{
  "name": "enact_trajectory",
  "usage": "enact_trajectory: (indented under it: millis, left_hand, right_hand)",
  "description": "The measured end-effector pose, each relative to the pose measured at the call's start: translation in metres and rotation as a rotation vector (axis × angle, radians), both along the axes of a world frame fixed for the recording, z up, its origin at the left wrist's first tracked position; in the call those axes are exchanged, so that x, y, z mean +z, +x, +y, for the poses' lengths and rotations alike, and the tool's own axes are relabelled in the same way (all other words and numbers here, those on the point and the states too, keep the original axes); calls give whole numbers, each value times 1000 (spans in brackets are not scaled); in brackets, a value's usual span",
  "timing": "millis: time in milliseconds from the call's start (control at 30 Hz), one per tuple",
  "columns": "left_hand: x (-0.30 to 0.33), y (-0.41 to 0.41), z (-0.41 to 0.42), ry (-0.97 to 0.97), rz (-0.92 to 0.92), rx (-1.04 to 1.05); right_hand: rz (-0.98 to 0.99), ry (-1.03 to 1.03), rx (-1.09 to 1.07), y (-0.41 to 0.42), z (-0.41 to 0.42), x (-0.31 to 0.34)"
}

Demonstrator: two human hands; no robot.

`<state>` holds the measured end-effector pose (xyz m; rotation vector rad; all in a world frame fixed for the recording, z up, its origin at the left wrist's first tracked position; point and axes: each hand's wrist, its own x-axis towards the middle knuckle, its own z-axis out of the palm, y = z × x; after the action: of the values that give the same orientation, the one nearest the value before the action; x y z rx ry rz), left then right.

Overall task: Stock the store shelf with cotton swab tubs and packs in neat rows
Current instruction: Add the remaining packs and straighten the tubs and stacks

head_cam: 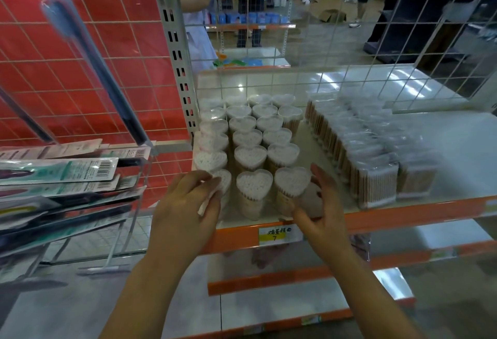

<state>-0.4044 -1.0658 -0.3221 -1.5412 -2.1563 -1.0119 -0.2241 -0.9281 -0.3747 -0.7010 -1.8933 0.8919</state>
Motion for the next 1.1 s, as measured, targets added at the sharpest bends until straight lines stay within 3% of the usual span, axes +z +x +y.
enact_trajectory:
  millis: [167, 267, 433, 667, 1100]
  left_hand:
    - [27, 5, 24, -28, 2, -58]
    - [43, 7, 53, -67, 64, -124]
    - [55, 5, 98, -159, 90, -170]
    - [52, -7, 129, -191, 145, -98]
    - [59, 10, 123, -170, 73, -158]
  right_hand:
    - [118, 162, -120, -12, 26, 38]
    - [69, 186, -179, -32, 60, 61]
    - [-208, -119, -162, -76, 122, 79]
    - [-707, 49, -150, -97, 166, 77]
    - [-665, 176, -166, -90, 158, 66]
